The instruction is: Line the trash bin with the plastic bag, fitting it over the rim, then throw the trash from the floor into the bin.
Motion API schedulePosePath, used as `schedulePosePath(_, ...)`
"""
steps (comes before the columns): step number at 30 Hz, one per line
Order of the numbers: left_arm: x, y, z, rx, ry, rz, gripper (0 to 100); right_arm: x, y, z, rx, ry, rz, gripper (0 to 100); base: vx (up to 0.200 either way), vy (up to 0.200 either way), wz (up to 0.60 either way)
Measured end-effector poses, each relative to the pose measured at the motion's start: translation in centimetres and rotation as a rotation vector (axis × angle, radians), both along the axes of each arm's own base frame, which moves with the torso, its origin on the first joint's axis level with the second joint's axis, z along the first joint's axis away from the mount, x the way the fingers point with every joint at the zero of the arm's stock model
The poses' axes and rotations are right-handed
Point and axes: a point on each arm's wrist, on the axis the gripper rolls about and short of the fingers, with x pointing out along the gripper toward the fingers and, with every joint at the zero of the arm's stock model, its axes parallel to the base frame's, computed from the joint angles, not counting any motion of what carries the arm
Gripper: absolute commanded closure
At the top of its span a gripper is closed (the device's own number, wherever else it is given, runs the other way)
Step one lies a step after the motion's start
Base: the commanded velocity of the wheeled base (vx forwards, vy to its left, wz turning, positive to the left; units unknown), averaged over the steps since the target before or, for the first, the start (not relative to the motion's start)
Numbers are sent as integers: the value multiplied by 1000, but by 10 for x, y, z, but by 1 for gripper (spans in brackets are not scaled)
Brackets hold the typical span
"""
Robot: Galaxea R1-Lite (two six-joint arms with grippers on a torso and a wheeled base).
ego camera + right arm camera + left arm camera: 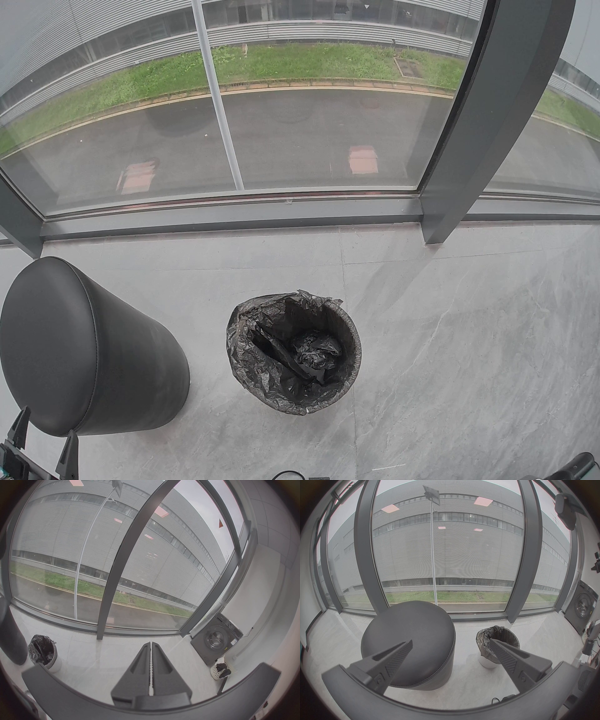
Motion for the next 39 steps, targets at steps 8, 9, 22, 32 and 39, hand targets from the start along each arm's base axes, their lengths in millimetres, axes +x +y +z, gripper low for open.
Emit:
schedulePosePath(8,0,0,0,0,0,0,0,33,0,-58,13,-51,89,100,0,0,0)
schedulePosePath(9,0,0,0,0,0,0,0,38,0,-67,22,-54,111,100,0,0,0)
schedulePosePath(22,0,0,0,0,0,0,0,97,3,-178,108,-66,328,100,0,0,0)
schedulePosePath(32,0,0,0,0,0,0,0,103,5,-200,134,-24,433,100,0,0,0)
schedulePosePath(39,0,0,0,0,0,0,0,104,7,-202,178,-18,547,100,0,0,0)
